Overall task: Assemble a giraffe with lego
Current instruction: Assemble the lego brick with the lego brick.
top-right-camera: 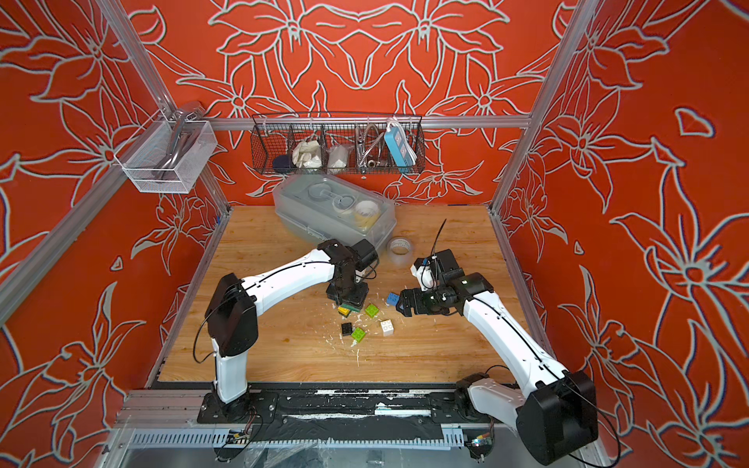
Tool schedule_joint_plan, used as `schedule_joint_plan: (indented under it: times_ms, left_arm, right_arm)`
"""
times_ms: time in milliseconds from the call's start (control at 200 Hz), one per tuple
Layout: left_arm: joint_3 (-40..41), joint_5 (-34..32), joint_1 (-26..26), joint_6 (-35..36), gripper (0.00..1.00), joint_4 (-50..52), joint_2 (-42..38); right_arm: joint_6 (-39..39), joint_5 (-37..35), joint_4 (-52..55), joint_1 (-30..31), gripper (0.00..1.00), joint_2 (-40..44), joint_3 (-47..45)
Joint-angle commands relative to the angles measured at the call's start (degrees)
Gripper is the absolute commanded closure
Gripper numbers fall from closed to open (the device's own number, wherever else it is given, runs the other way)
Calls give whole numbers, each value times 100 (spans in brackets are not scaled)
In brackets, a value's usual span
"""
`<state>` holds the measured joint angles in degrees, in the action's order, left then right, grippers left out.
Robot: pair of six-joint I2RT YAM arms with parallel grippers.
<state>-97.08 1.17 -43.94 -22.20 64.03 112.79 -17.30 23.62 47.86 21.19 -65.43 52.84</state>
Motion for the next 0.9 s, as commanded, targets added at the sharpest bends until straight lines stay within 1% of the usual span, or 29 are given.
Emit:
schedule_joint_plan:
  times_ms: [0, 485, 896]
  left_arm:
    - [-180, -41, 65, 514, 43, 301, 65]
    - [140, 31, 237, 681, 40, 53, 276]
    - [167, 119, 262, 664, 40, -96, 428]
  right_arm:
    - [6, -51, 239, -46, 6, 110, 216]
    - [-47, -41, 160, -54, 6, 34, 165]
    - [-37, -48, 187, -70, 6, 77, 148]
